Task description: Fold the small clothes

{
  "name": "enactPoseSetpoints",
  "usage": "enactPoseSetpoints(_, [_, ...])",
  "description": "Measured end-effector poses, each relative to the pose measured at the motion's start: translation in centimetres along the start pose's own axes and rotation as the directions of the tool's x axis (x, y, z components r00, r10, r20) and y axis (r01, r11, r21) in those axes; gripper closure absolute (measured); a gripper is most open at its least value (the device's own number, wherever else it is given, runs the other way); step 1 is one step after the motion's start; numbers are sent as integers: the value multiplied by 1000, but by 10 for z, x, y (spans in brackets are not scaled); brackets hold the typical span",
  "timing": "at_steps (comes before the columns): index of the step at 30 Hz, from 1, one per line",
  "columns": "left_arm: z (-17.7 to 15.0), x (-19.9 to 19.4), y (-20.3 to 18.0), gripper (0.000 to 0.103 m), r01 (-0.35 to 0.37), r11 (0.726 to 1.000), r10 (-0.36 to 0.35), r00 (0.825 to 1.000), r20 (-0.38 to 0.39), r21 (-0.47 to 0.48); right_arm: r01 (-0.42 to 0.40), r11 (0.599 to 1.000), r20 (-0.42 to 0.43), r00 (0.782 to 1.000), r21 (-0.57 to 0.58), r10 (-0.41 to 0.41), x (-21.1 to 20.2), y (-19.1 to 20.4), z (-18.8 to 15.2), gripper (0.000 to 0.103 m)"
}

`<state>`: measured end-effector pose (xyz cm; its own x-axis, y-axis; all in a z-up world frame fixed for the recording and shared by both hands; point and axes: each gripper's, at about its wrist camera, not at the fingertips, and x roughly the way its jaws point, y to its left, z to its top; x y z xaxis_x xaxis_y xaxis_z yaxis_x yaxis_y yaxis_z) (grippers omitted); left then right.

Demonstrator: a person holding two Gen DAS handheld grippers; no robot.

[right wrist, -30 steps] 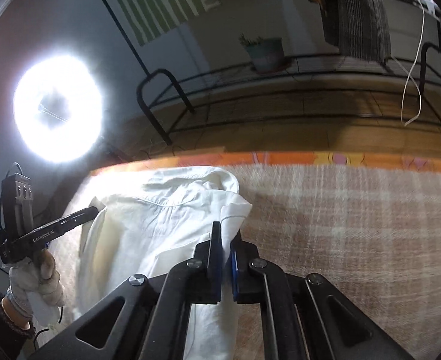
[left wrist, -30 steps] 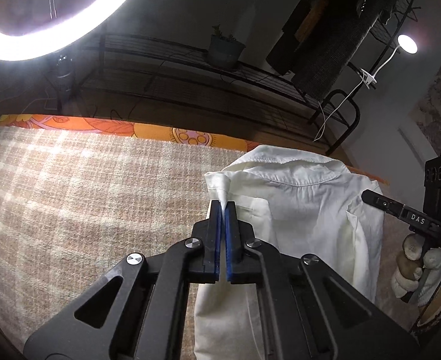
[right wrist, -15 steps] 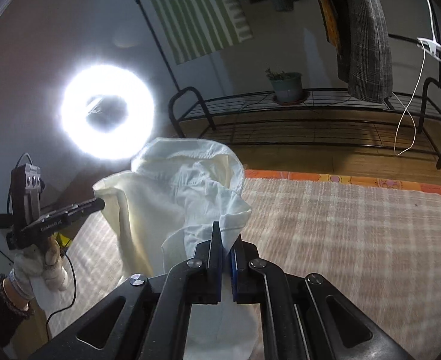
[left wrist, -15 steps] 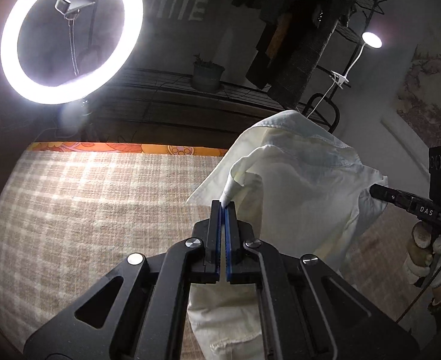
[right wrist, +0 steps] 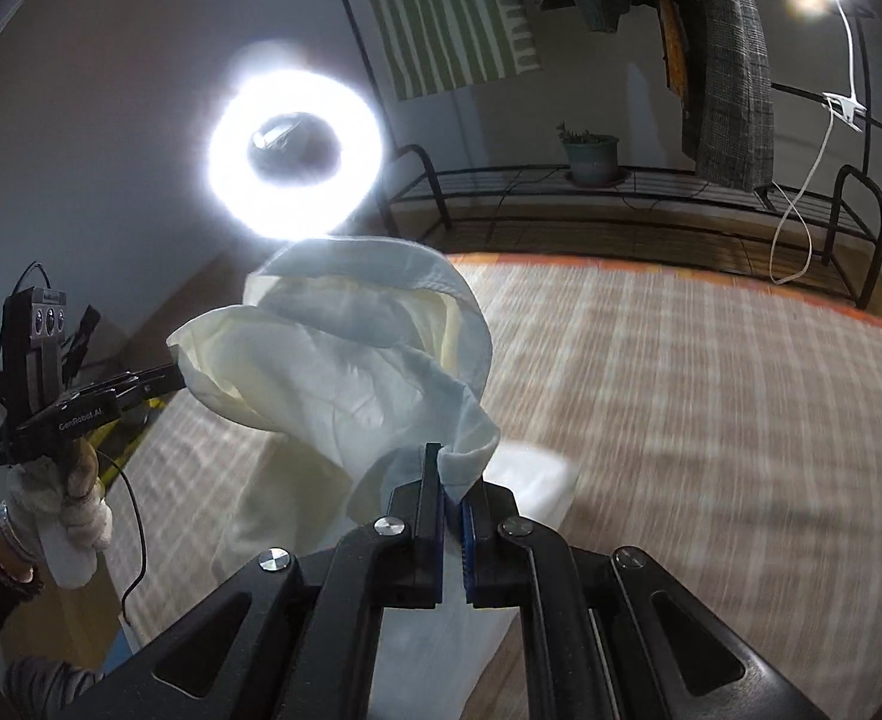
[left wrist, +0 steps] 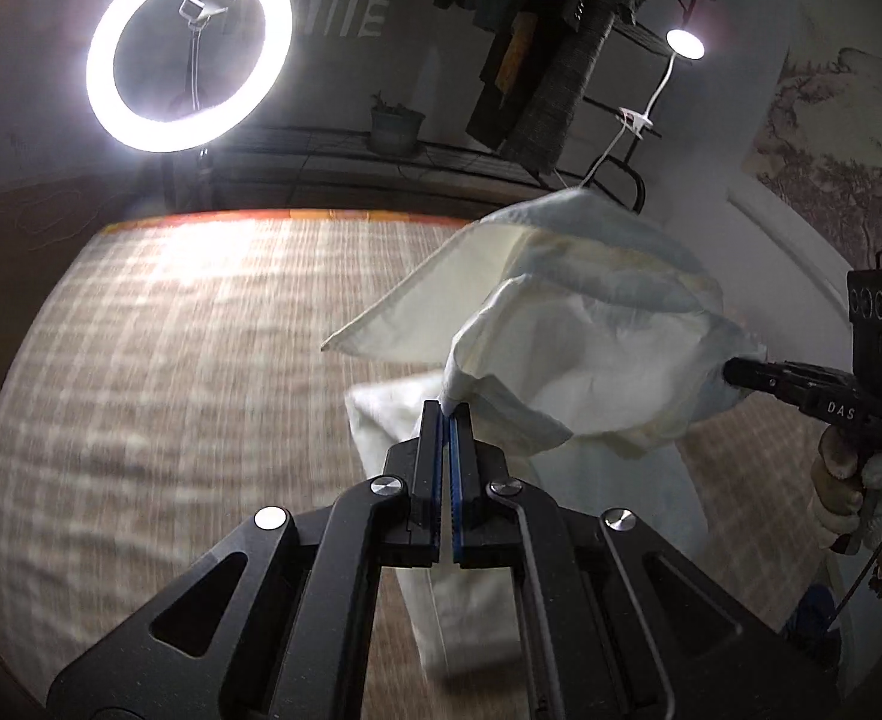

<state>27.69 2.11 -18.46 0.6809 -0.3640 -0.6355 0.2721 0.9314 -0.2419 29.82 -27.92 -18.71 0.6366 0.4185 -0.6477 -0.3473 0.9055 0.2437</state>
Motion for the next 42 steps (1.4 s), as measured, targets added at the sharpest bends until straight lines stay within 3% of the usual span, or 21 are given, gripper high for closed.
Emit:
enactPoseSetpoints(6, [-58, -8, -2, 103, -24, 1000, 24, 999, -47, -1, 30, 999, -11, 999, -19, -30, -7, 18, -50, 101])
enactPoseSetpoints(10, [-91, -8, -2, 103, -40, 998, 44, 996, -81, 50, 67, 996, -16, 998, -59, -68, -12, 26, -75, 100])
enactPoseSetpoints(13, [-114, -13, 6, 103, -32, 998, 37, 993, -114, 47, 85, 993, -3, 996, -77, -85, -23, 31, -90, 89])
enactPoseSetpoints(15, [-126, -25, 17, 103, -2, 1000, 1, 993, -116, -7, 67, 996, 16, 998, -59, -66, -36, 30, -100, 78])
enactPoseSetpoints(18, [-130, -39, 32, 102, 31, 995, -41, 994, -104, -94, 31, 1000, 27, 999, -6, -31, -52, 22, -110, 74])
enactPoseSetpoints(19, [-129, -40, 39, 99, 42, 990, -56, 993, -102, -133, 16, 999, 20, 1000, 30, -17, -55, 17, -113, 67])
enactPoseSetpoints(21, [-124, -37, 55, 65, 66, 969, -92, 991, -99, -236, -23, 994, 0, 1000, 111, 23, -55, 7, -116, 64])
enactPoseSetpoints(23, [-119, -29, 70, 57, 107, 933, -142, 987, -79, -343, -51, 979, -4, 999, 197, 52, -51, -3, -118, 58])
enactPoseSetpoints(25, [-113, -15, 77, 56, 135, 898, -190, 977, -92, -419, -82, 951, -4, 996, 297, 87, -41, -15, -118, 51])
enactPoseSetpoints(29, [-111, 13, 75, 57, 129, 872, -215, 968, -132, -472, -109, 893, -20, 991, 437, 131, -18, -30, -123, 54])
enactPoseSetpoints(31, [-111, 25, 71, 62, 135, 867, -232, 961, -151, -479, -107, 879, -41, 989, 465, 142, -5, -32, -125, 75])
enactPoseSetpoints(32, [-110, 31, 68, 87, 142, 867, -244, 957, -159, -477, -118, 869, -49, 986, 480, 161, 2, -33, -127, 80])
enactPoseSetpoints(33, [-108, 35, 62, 101, 142, 876, -249, 952, -179, -461, -137, 860, -48, 982, 492, 184, 6, -33, -128, 90])
enactPoseSetpoints(34, [-105, 34, 58, 101, 132, 888, -233, 955, -184, -440, -152, 855, -44, 979, 496, 200, 8, -32, -129, 97])
enactPoseSetpoints(35, [-101, 31, 52, 101, 124, 904, -214, 960, -180, -410, -163, 855, -42, 977, 492, 211, 8, -31, -128, 98])
enactPoseSetpoints(38, [-93, 14, 47, 102, 172, 902, -241, 962, -130, -395, -216, 864, 7, 971, 454, 238, -6, -23, -119, 101])
enactPoseSetpoints(40, [-96, 12, 49, 102, 133, 920, -199, 969, -145, -370, -239, 868, 35, 968, 434, 249, -16, -20, -116, 101])
enactPoseSetpoints(42, [-106, 23, 50, 102, 66, 941, -142, 967, -212, -332, -252, 857, 42, 964, 449, 262, -15, -22, -120, 102])
